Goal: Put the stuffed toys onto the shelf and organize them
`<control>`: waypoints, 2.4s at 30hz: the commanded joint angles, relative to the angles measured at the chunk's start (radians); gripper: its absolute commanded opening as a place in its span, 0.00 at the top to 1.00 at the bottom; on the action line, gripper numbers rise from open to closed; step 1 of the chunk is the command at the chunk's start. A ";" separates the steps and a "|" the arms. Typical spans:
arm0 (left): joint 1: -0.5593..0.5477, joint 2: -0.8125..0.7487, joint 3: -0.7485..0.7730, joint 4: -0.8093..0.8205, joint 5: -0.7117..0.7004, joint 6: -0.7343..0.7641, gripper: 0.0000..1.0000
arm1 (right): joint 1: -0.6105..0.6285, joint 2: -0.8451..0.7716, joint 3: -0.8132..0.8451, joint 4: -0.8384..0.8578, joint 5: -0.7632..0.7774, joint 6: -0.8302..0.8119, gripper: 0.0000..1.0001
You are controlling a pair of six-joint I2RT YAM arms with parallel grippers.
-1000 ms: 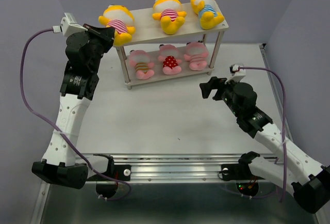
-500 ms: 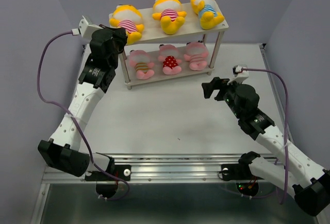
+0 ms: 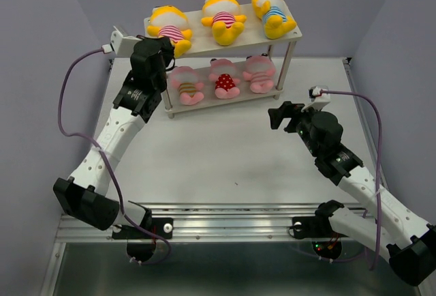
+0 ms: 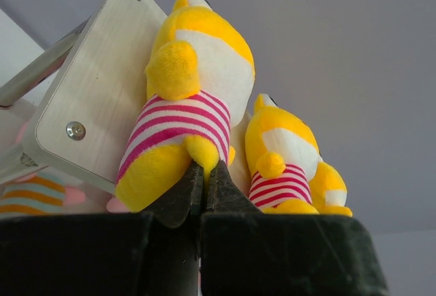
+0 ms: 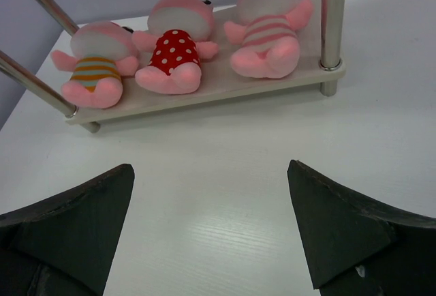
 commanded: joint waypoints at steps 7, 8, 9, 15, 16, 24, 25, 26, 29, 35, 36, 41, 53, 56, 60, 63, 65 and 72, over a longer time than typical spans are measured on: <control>-0.018 0.049 0.062 0.083 -0.038 -0.021 1.00 | -0.007 -0.019 -0.012 0.027 0.050 0.002 0.00; -0.022 0.055 0.069 0.082 -0.036 -0.017 1.00 | -0.007 -0.019 -0.012 0.027 0.056 0.003 0.00; -0.024 0.058 0.073 0.079 -0.036 -0.018 1.00 | -0.007 -0.017 -0.010 0.027 0.056 0.009 0.00; -0.032 0.055 0.050 0.080 -0.053 -0.058 1.00 | -0.007 -0.011 -0.010 0.027 0.059 0.008 0.00; -0.033 0.052 0.044 0.082 -0.056 -0.066 1.00 | -0.007 -0.011 -0.010 0.027 0.061 0.009 0.00; -0.045 0.048 0.041 0.080 -0.093 -0.070 1.00 | -0.007 -0.011 -0.009 0.027 0.050 0.009 0.00; -0.044 0.049 0.041 0.077 -0.098 -0.069 1.00 | -0.007 -0.011 -0.010 0.026 0.050 0.009 0.00; -0.045 0.048 0.043 0.074 -0.102 -0.069 1.00 | -0.007 -0.012 -0.010 0.027 0.049 0.008 0.00; -0.044 0.042 0.037 0.073 -0.110 -0.072 0.89 | -0.007 -0.011 -0.010 0.026 0.049 0.008 0.00; -0.048 0.034 0.037 0.076 -0.113 -0.066 0.62 | -0.007 -0.005 -0.009 0.027 0.044 0.003 0.00; -0.050 0.032 0.037 0.076 -0.113 -0.066 0.60 | -0.007 -0.003 -0.009 0.027 0.043 0.003 0.00; -0.056 0.020 0.033 0.088 -0.113 -0.044 0.42 | -0.007 -0.003 -0.007 0.027 0.036 0.002 0.00; -0.067 -0.081 -0.009 0.102 -0.124 0.002 0.07 | -0.007 -0.002 -0.004 0.027 0.023 0.002 0.00; -0.070 -0.126 -0.031 0.103 -0.121 0.022 0.01 | -0.007 -0.003 -0.004 0.027 0.026 0.005 0.00; -0.071 -0.192 -0.054 0.093 -0.083 0.095 0.01 | -0.007 -0.009 -0.007 0.025 0.038 0.012 0.00; -0.071 -0.248 -0.031 -0.038 -0.023 0.210 0.01 | -0.007 -0.020 -0.012 0.025 0.061 0.021 0.00; -0.071 -0.285 -0.042 -0.123 -0.013 0.229 0.01 | -0.007 -0.028 -0.014 0.025 0.085 0.031 0.00; -0.070 -0.518 -0.321 -0.380 -0.164 0.119 0.01 | -0.007 -0.023 -0.006 -0.039 0.286 0.118 0.00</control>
